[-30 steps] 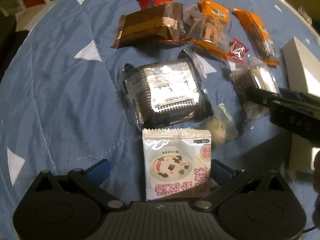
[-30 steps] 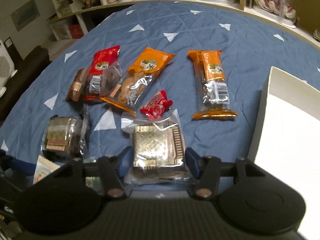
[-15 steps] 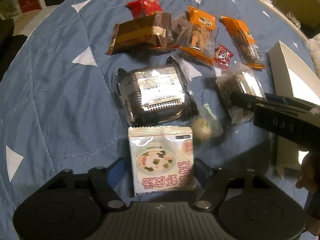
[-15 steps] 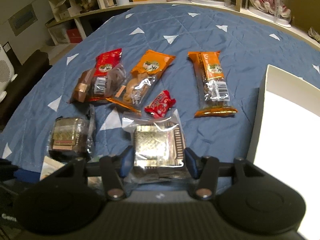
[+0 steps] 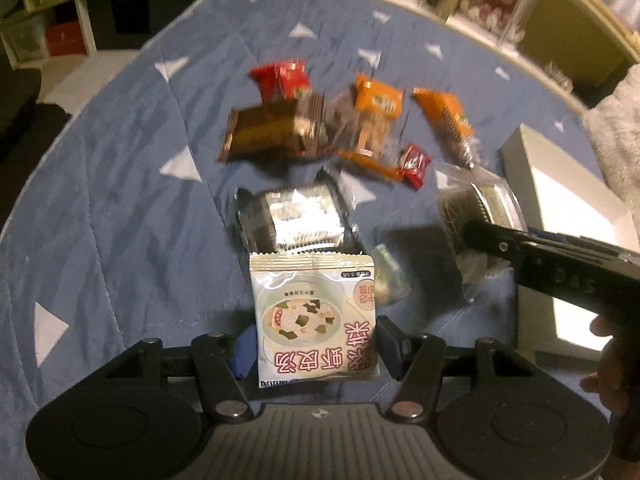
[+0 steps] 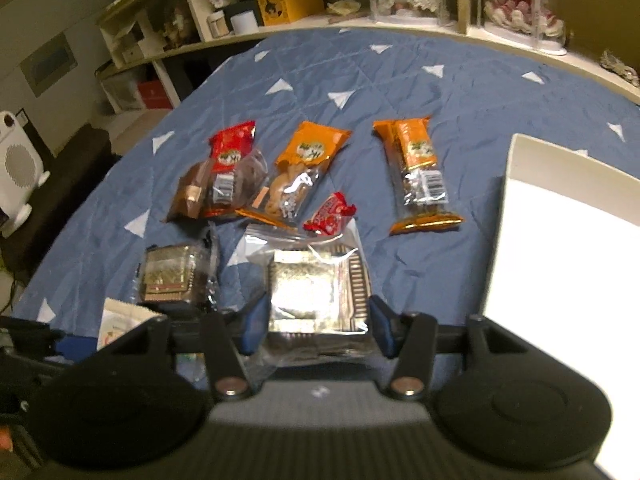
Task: Organize snacks
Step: 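Carry both snacks into the white box and open both tools to release them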
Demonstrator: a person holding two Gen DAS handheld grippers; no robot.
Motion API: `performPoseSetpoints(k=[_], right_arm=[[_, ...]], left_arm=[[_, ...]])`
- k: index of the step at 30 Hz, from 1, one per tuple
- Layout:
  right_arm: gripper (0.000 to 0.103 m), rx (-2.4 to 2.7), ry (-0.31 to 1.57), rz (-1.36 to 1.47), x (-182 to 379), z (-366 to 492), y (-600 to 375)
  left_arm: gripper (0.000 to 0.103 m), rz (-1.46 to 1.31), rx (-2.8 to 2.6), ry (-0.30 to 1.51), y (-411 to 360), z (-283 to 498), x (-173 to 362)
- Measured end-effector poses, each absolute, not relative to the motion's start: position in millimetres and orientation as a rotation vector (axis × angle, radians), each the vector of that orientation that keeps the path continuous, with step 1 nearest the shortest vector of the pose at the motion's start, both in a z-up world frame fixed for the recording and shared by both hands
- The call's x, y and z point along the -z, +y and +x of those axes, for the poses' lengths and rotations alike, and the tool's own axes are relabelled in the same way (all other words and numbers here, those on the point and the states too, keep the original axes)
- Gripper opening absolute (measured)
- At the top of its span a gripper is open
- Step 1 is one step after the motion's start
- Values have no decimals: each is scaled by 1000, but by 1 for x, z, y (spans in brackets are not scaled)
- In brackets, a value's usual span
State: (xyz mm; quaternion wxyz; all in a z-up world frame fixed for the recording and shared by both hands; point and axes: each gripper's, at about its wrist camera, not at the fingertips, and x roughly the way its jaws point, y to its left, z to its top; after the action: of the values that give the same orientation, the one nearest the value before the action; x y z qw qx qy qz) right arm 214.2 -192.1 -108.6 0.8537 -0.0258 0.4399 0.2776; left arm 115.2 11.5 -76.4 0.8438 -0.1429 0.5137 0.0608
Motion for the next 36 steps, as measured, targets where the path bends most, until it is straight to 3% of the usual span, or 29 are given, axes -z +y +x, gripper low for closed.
performPoseSetpoints(k=[17,26,36], right_arm=[[59,-434,796,-26,47,187,-267],[59,-323,771,-31,29,177,-333],[59,-173,810,28,48,168,-420]], left_arm=[[62,-226,-25,925,-28,144,12],[62,-169,93,909,-98,168,-2],[62,-129,225,939,-192,190,10]])
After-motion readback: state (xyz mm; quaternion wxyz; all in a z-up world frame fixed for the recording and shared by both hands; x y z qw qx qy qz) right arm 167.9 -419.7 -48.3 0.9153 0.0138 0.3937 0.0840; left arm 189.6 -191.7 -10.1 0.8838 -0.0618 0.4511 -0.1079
